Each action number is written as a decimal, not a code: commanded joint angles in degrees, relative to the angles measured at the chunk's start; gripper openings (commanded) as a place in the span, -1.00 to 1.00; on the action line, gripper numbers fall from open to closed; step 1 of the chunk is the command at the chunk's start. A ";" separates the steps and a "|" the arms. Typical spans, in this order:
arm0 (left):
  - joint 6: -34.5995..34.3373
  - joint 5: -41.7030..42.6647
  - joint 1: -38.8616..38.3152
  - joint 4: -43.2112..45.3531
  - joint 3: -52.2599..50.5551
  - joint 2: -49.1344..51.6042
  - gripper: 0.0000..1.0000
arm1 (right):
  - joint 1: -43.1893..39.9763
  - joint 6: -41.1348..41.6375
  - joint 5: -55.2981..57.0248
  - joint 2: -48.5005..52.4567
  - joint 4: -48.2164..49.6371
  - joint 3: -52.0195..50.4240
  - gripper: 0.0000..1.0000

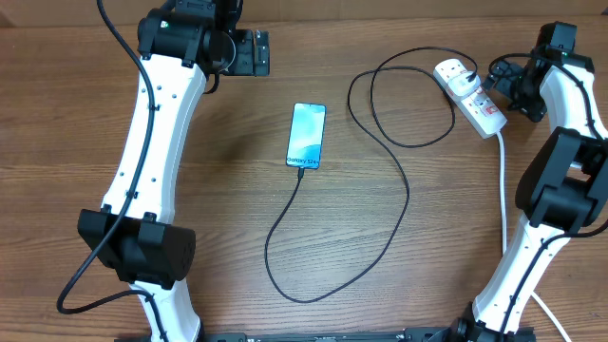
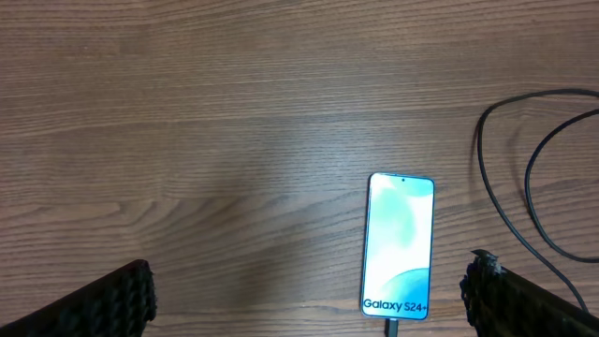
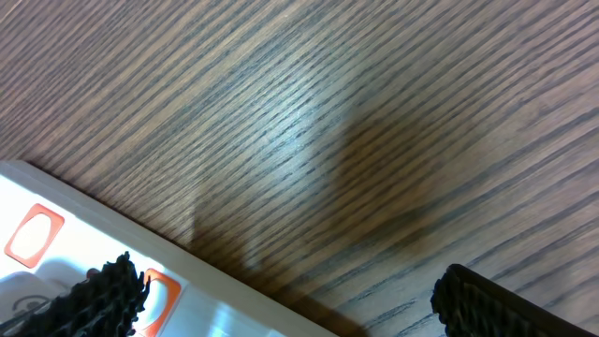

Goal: Plug charger to phone and switch on socket
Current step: 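Press the orange switch on the power strip with the right gripper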

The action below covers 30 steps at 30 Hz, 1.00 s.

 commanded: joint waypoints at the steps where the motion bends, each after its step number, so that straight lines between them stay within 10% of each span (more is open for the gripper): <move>1: 0.46 -0.74 0.26 0.02 -0.17 0.42 1.00 | -0.24 0.22 -0.76 0.37 0.39 -0.50 1.00; 30: 0.46 -0.72 0.26 0.02 -0.17 0.42 1.00 | -0.17 0.00 -5.70 0.39 1.07 -4.11 1.00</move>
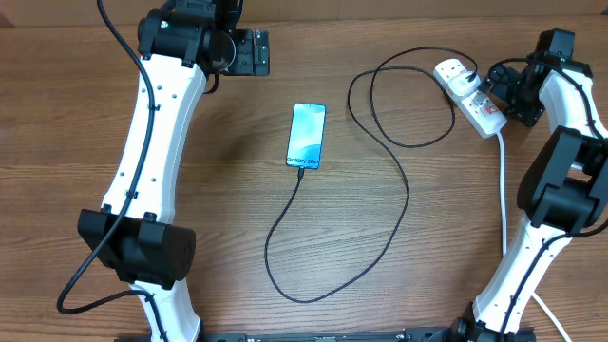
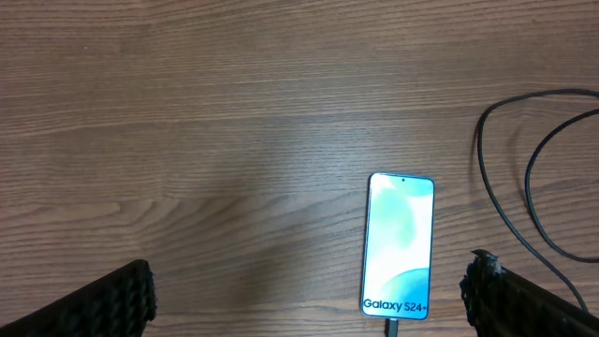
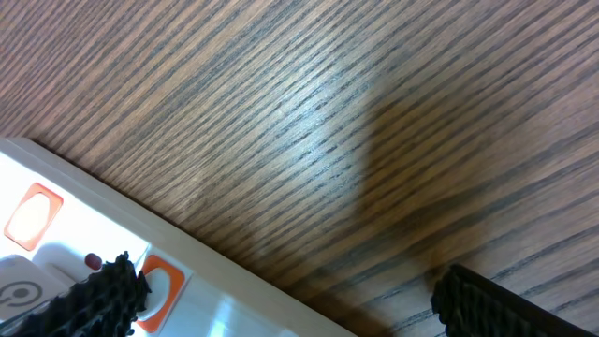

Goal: Plug charger to phone and switch on socket
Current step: 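Press the orange switch on the power strip with the right gripper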

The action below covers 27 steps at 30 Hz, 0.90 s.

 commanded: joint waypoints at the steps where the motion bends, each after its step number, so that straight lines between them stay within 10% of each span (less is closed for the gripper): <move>1: 0.46 -0.72 0.26 -0.02 -0.17 0.42 1.00 | 0.22 -0.46 -1.01 0.39 -1.11 -1.03 1.00; 27: 0.46 -0.74 0.31 -0.02 -0.17 0.42 1.00 | -0.09 -0.44 -3.72 1.18 -5.57 -0.90 1.00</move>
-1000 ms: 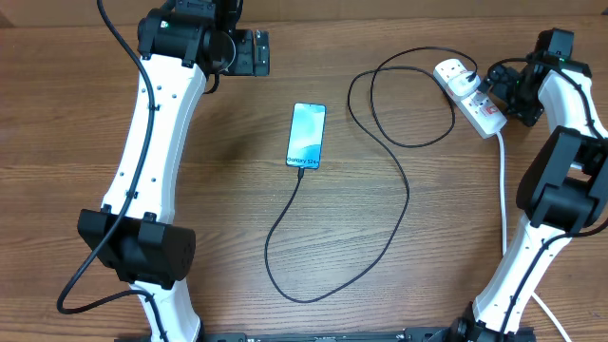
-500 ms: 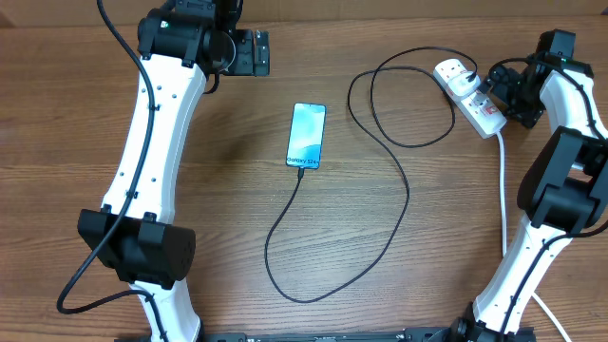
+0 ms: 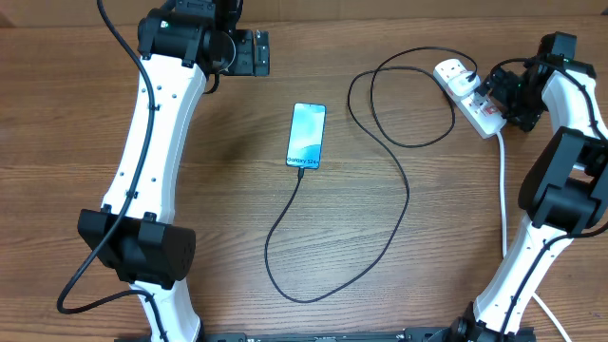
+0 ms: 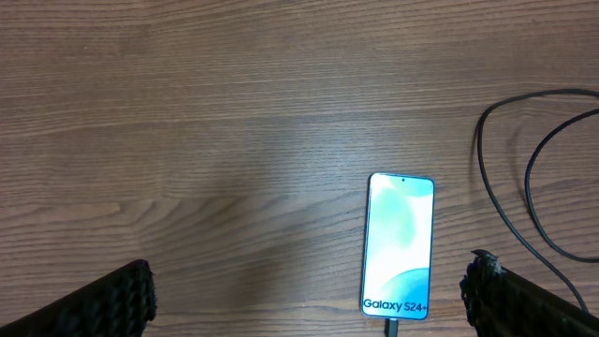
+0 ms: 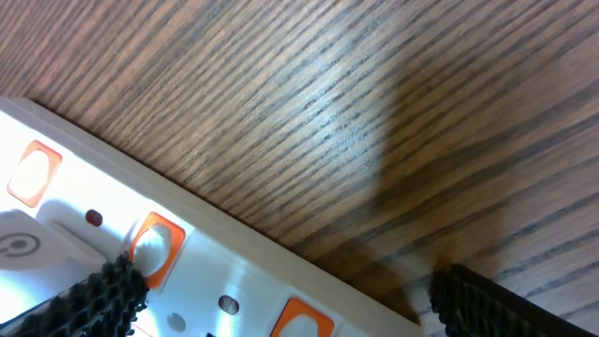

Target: Plug charger to phone and switch on socket

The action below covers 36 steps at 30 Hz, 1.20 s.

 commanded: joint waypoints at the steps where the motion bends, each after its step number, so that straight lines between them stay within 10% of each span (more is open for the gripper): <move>1: 0.46 -0.74 0.31 0.00 -0.17 0.42 0.99 | 0.15 -0.79 0.04 -0.39 -1.95 -1.01 1.00; 36: 0.46 -0.74 0.31 -0.13 -0.17 0.42 0.99 | 1.90 2.01 1.27 -65.18 -40.92 -1.79 1.00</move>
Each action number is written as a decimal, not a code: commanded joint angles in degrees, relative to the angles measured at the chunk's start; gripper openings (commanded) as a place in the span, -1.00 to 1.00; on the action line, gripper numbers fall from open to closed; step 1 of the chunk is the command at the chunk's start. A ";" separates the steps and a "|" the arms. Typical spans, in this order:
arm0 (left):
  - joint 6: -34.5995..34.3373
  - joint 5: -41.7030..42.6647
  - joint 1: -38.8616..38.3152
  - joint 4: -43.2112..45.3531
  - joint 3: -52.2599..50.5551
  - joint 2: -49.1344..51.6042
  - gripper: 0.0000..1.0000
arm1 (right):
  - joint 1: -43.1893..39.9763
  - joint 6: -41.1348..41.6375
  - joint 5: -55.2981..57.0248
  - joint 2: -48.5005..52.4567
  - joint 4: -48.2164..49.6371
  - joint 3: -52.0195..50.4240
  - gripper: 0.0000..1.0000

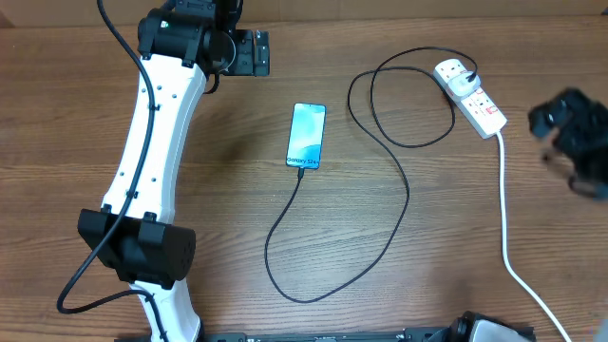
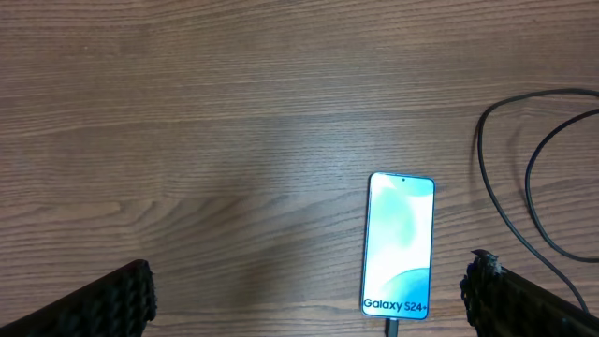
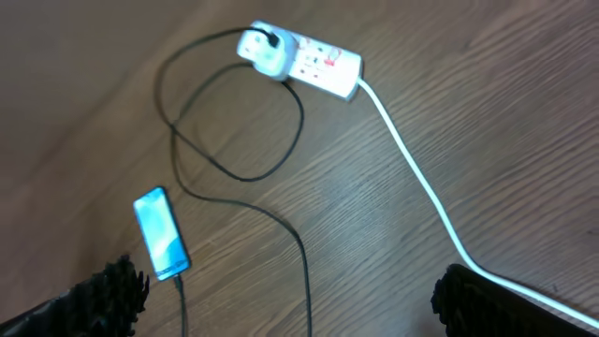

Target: Plug charger to phone and switch on socket

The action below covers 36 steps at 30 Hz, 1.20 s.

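The phone (image 1: 306,135) lies face up mid-table with its screen lit and the black charger cable (image 1: 404,190) plugged into its bottom end. That cable loops to the white charger plug (image 1: 456,73) seated in the white power strip (image 1: 482,106) at the far right. The strip's switches are too small to read. My left gripper (image 2: 309,304) hangs open above the table at the back, with the phone (image 2: 401,245) in its view. My right gripper (image 3: 290,304) is open and raised, well clear of the strip (image 3: 323,64) and plug (image 3: 264,49). The right arm (image 1: 575,123) is a blur in the overhead view.
The strip's white mains cord (image 1: 505,223) runs down the right side of the table toward the front edge. The black cable makes a wide loop (image 1: 404,95) between phone and strip. The left arm (image 1: 152,152) stretches along the left side.
My right gripper was low over the strip's orange switches. Now it is high and further right, with strip, cable and phone all in its view. The left gripper and phone are unchanged.
My right gripper first hovered low beside the strip with the orange switches at the edge of its view. At each later moment more of the strip and its switches showed beneath it. Now it is away from the strip. The phone stayed plugged in and lit throughout.
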 commanded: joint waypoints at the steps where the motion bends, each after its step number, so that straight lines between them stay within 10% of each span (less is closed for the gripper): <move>1: 0.46 -0.70 0.31 -0.09 -0.17 0.42 0.99 | 1.22 -0.28 -0.33 -6.29 -0.35 -0.87 1.00; 13: 0.46 -0.70 0.31 -0.09 -0.17 0.42 0.99 | 2.56 0.55 -9.35 -24.85 0.57 -18.38 1.00; 36: 0.46 -0.70 0.26 -0.09 -0.17 0.42 0.99 | 2.56 -4.96 -4.59 -25.14 -3.82 -20.22 1.00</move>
